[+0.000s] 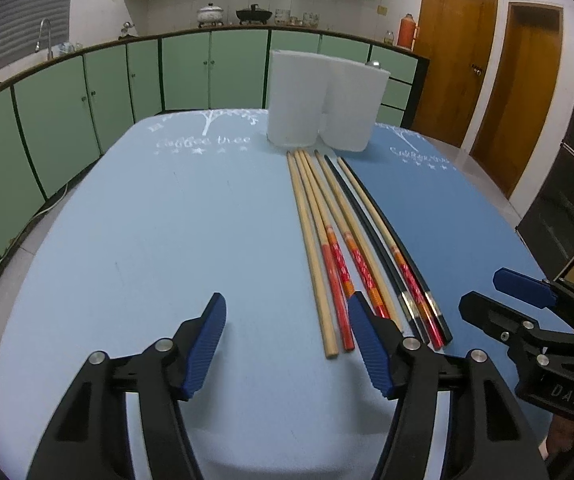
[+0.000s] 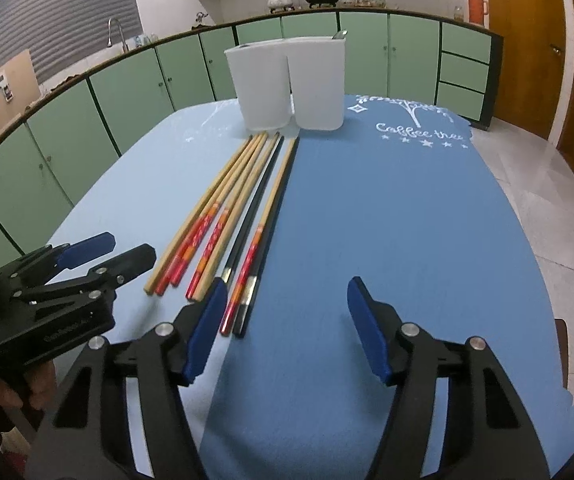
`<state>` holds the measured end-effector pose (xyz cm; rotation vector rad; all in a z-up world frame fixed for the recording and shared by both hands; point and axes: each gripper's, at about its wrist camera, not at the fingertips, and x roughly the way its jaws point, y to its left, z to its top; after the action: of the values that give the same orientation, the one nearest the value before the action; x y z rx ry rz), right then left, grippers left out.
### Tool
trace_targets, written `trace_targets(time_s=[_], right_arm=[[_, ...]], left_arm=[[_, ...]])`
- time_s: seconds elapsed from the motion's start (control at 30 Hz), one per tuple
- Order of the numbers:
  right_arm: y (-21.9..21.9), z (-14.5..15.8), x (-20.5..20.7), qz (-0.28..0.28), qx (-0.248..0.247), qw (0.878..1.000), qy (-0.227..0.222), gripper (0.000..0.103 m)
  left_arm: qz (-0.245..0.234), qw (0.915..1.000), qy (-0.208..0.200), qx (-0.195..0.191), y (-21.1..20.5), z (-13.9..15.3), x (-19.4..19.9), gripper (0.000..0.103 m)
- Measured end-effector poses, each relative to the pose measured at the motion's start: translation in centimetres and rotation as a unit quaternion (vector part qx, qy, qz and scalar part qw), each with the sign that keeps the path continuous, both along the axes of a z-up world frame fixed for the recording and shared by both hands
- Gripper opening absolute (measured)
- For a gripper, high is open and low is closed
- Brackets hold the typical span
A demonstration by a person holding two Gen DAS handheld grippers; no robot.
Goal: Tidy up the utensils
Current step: 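Grasp the black chopstick with the right gripper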
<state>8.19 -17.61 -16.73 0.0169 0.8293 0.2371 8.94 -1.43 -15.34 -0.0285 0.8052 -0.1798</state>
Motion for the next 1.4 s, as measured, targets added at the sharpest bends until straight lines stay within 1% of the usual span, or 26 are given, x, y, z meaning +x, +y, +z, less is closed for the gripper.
trace_targets(time_s=[0.17, 0.3, 0.43, 0.6, 0.73, 0.8, 0.87, 0.9, 0.93, 1.0, 1.13, 1.23, 1.3, 1.33, 1.4], right_arm=[[0.1, -0.9, 0.2, 0.001, -0.002, 1.000, 0.015, 0.057], [0.6, -1.5, 0.3, 0.005, -0.007, 1.000, 0.025, 0.055], [0.4, -1.7, 0.4, 0.001, -0.013, 1.000, 0.025, 0.053], [-0.9, -1.5, 0.6, -0.024, -0.023, 0.999, 0.023, 0.052], [-1.2, -1.4, 0.1, -0.011, 0.000, 1.000, 0.024, 0.052], [-0.9, -1.3, -0.1, 0.001, 0.008, 1.000, 0.025, 0.048], [-0.4, -1.5, -0.3, 0.012, 0.009, 0.999, 0.028, 0.040], [-0.2, -1.7, -0.3, 0.015, 0.008, 0.999, 0.030, 0.038], [0.0, -1.8, -0.4, 0.016, 0.007, 0.999, 0.029, 0.035], [0.2, -1.8, -0.4, 0.017, 0.007, 1.000, 0.025, 0.033], [0.5, -1.8, -0.5, 0.015, 0.006, 1.000, 0.020, 0.022], [0.8, -2.0, -0.7, 0.012, -0.001, 1.000, 0.013, 0.017], [1.0, -2.0, -0.7, 0.010, -0.002, 1.000, 0.012, 0.012], [1.1, -2.0, -0.7, 0.012, -0.002, 1.000, 0.012, 0.008], [1.3, -1.9, -0.7, 0.012, -0.007, 1.000, 0.011, 0.007]], left_arm=[[0.005, 0.9999, 0.016, 0.004, 0.1, -0.8, 0.0, 0.059], [0.004, 0.9998, 0.017, 0.007, 0.1, -0.9, 0.0, 0.059], [0.001, 0.9998, 0.018, 0.009, 0.1, -0.9, 0.1, 0.059], [0.005, 0.9998, 0.018, 0.011, 0.4, -0.9, 0.0, 0.058], [0.011, 0.9998, 0.018, 0.005, 0.7, -0.7, -0.2, 0.058], [0.011, 0.9998, 0.019, 0.002, 0.8, -0.7, -0.3, 0.058], [0.012, 0.9997, 0.019, -0.002, 0.8, -0.5, -0.5, 0.058], [0.012, 0.9998, 0.018, -0.003, 0.8, -0.5, -0.6, 0.058], [0.012, 0.9998, 0.017, -0.003, 0.8, -0.4, -0.7, 0.058], [0.011, 0.9998, 0.016, -0.003, 0.8, -0.4, -0.9, 0.058], [0.010, 0.9998, 0.015, -0.005, 0.7, -0.3, -0.9, 0.058], [0.011, 0.9998, 0.015, -0.005, 0.7, -0.3, -0.9, 0.058], [0.011, 0.9998, 0.015, -0.005, 0.7, -0.3, -1.0, 0.058], [0.011, 0.9998, 0.014, -0.006, 0.7, -0.3, -1.0, 0.058], [0.011, 0.9998, 0.013, -0.006, 0.6, -0.2, -1.0, 0.058]])
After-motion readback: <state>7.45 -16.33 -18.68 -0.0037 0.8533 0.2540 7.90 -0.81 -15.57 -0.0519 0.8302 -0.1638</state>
